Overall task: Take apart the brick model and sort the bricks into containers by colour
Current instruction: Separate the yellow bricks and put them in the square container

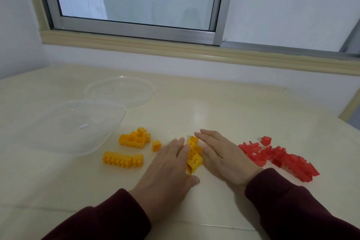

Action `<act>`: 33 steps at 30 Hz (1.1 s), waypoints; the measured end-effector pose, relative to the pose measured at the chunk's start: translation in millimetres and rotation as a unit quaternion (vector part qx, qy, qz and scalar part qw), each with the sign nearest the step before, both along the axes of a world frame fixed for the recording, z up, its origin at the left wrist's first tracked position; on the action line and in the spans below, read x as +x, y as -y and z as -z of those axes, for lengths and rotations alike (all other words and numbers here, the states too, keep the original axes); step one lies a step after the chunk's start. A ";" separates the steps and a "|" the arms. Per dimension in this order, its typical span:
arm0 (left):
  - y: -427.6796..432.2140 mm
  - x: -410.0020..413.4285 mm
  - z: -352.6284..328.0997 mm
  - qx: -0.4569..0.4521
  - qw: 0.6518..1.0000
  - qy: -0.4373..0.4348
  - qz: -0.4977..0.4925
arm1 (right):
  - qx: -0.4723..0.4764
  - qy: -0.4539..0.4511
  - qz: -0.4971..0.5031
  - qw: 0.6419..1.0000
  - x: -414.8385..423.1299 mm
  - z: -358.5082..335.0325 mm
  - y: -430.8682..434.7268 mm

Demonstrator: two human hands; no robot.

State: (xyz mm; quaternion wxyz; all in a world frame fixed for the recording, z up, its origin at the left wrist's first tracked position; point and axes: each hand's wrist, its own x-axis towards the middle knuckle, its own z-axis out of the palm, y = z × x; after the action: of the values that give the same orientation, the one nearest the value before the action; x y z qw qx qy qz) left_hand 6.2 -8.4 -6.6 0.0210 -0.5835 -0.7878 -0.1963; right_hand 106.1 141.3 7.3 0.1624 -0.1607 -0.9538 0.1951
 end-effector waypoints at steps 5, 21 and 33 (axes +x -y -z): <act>-4.8 1.2 -13.8 -0.005 0.993 -0.120 -0.016 | 0.033 0.032 0.008 0.999 6.4 5.6 5.1; -17.3 21.1 -7.6 0.016 0.990 -0.142 0.020 | 0.223 0.033 -0.015 0.974 36.6 8.1 15.4; -16.1 8.8 1.6 0.115 0.989 -0.017 0.092 | 0.152 -0.025 -0.064 0.986 44.0 5.5 14.1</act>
State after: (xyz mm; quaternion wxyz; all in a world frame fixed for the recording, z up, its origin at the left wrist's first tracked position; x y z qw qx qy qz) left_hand 15.0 7.8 -8.2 0.0828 -0.6507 -0.7023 -0.2765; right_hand 150.0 127.2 1.8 0.1958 -0.0678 -0.9764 0.0614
